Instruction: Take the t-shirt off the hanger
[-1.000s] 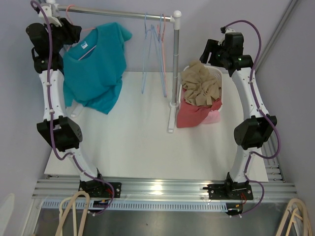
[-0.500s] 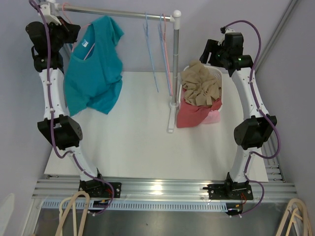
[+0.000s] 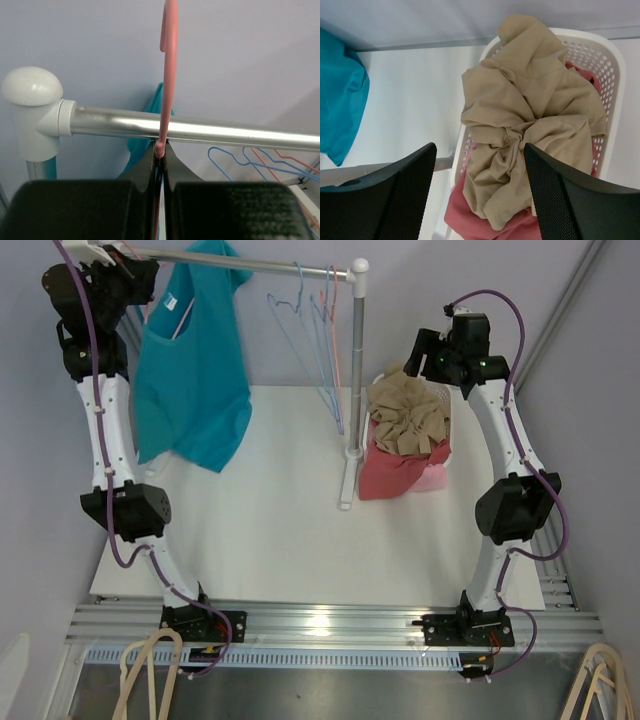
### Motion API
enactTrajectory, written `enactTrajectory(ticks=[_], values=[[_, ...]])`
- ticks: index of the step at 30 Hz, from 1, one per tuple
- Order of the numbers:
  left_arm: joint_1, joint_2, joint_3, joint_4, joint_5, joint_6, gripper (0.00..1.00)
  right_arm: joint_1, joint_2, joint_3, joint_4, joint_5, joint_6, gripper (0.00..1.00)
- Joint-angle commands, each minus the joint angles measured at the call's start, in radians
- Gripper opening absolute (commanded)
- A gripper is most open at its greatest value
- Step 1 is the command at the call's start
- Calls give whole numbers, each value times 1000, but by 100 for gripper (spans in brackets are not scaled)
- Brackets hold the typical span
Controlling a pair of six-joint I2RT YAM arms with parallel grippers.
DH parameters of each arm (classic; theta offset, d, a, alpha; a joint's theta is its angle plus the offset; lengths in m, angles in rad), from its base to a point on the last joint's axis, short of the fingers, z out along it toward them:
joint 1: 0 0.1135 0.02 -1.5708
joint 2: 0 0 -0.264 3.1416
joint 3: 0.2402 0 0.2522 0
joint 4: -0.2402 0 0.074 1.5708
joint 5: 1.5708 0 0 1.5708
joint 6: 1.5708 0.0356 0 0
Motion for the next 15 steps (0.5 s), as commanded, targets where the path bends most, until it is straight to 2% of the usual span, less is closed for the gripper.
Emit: enactTrajectory(ticks=[1, 4, 7, 13, 15], values=[[-19, -74, 27, -15, -77, -20, 1, -1, -68, -22, 25, -6, -9, 75], [-35, -130, -28, -91, -177, 12, 1, 1, -85, -43, 31, -14, -5, 75], [-50, -185, -94, -134, -206, 40, 1, -1, -111, -74, 42, -25, -2, 75], [-94, -239, -114, -289, -309, 54, 1, 1, -182, -158, 69, -28, 9, 76], [-117, -263, -108, -337, -384, 31, 1, 1, -209, -186, 75, -29, 11, 75]])
